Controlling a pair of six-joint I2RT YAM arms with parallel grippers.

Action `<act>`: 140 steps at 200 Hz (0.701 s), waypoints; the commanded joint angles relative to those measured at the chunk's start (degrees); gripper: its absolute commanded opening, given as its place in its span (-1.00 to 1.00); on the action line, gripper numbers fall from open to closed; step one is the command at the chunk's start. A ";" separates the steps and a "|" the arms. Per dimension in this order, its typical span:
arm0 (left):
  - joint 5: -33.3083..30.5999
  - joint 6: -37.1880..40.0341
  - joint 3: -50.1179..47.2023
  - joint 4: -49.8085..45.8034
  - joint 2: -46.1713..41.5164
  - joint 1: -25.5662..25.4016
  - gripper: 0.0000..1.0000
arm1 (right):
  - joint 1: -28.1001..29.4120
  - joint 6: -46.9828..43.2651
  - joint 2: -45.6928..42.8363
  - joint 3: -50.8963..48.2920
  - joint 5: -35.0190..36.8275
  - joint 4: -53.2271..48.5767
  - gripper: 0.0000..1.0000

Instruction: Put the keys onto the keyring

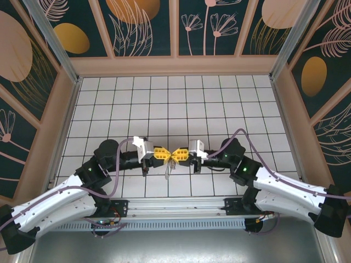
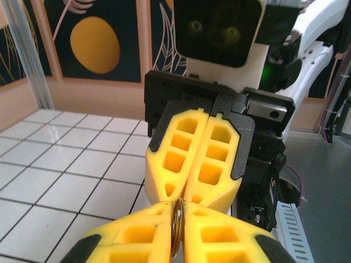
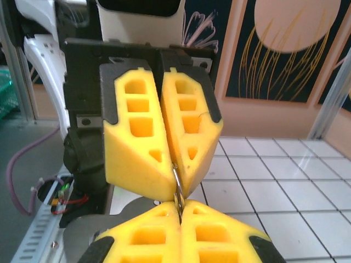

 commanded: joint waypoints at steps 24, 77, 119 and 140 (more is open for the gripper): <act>1.72 2.89 4.11 -10.81 5.00 -0.67 -0.83 | 0.11 -5.55 3.30 9.67 2.66 -14.92 -1.00; 0.20 2.82 3.65 -11.67 5.65 -0.67 -1.00 | 0.72 -7.96 3.27 13.55 4.42 -20.38 -1.00; -1.92 -0.43 0.18 -4.23 1.92 -0.71 -1.00 | 0.91 -6.44 0.73 11.29 2.61 -16.47 -1.00; -0.61 -2.57 -2.50 2.29 -0.83 -0.67 -1.00 | 0.91 -5.34 -1.07 8.08 0.09 -12.58 -0.99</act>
